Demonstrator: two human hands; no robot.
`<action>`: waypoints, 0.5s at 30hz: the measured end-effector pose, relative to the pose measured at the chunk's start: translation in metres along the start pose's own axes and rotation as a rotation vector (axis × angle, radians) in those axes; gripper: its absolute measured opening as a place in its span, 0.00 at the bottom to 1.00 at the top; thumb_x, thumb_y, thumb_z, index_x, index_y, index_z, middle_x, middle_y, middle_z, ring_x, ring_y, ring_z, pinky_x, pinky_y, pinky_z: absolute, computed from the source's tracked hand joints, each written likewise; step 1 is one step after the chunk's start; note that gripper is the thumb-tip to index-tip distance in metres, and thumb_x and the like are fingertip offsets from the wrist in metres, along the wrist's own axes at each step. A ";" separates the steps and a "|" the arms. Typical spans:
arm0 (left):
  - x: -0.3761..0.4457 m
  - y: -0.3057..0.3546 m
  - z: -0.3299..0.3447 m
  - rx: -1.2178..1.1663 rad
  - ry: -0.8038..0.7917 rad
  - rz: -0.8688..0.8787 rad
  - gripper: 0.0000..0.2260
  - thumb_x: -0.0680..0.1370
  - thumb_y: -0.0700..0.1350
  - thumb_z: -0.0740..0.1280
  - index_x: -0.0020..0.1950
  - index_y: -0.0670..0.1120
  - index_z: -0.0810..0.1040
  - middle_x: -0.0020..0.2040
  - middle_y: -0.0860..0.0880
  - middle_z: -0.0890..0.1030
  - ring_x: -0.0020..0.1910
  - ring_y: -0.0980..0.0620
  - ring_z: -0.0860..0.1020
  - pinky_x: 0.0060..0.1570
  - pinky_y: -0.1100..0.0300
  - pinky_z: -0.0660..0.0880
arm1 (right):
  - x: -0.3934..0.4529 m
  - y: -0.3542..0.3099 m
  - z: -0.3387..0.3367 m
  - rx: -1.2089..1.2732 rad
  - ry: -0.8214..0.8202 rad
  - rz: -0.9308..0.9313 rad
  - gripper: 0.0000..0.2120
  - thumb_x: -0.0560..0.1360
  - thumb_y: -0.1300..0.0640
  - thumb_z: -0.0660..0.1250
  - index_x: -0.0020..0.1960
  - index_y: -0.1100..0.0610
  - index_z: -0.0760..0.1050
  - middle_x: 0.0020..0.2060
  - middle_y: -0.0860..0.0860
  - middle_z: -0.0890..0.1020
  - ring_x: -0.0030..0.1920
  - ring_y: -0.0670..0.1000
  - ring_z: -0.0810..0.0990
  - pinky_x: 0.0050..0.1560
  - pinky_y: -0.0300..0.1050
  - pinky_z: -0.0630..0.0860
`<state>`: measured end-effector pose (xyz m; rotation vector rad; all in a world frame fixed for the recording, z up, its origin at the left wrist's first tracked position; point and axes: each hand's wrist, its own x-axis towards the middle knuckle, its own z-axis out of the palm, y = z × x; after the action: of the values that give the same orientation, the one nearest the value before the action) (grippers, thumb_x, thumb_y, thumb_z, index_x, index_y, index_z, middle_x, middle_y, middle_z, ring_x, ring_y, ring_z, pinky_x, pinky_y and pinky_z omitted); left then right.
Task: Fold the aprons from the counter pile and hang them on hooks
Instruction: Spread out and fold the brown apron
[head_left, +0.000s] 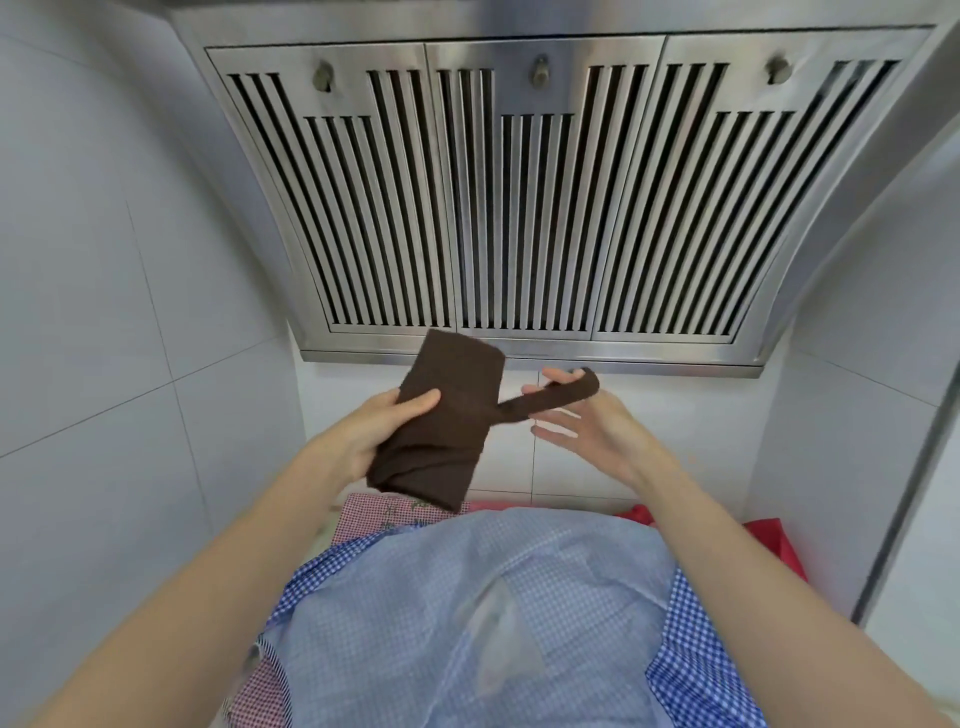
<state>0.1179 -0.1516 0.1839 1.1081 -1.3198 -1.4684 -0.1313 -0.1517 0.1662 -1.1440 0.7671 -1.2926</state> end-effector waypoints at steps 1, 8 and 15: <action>0.000 -0.002 -0.005 0.115 -0.013 -0.032 0.16 0.76 0.46 0.68 0.61 0.40 0.76 0.49 0.44 0.83 0.46 0.48 0.81 0.50 0.56 0.78 | 0.000 -0.009 -0.002 -0.132 -0.074 0.039 0.20 0.74 0.51 0.65 0.63 0.58 0.73 0.54 0.56 0.82 0.53 0.57 0.82 0.54 0.51 0.78; 0.002 -0.002 0.009 0.602 -0.280 -0.094 0.14 0.74 0.46 0.70 0.58 0.45 0.78 0.54 0.45 0.83 0.52 0.46 0.81 0.55 0.54 0.78 | 0.003 -0.044 0.028 -1.075 -0.485 0.394 0.20 0.74 0.52 0.69 0.64 0.56 0.72 0.59 0.54 0.80 0.58 0.53 0.80 0.64 0.49 0.74; 0.004 0.002 0.010 0.487 -0.379 -0.011 0.18 0.69 0.48 0.71 0.57 0.44 0.78 0.54 0.45 0.83 0.51 0.49 0.82 0.52 0.59 0.78 | -0.011 -0.049 0.012 -0.740 -0.285 0.294 0.17 0.74 0.45 0.66 0.57 0.55 0.75 0.55 0.53 0.80 0.54 0.57 0.81 0.62 0.52 0.75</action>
<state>0.1069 -0.1532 0.1863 1.1682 -2.0170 -1.4505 -0.1386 -0.1337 0.2144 -1.6755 1.1897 -0.5746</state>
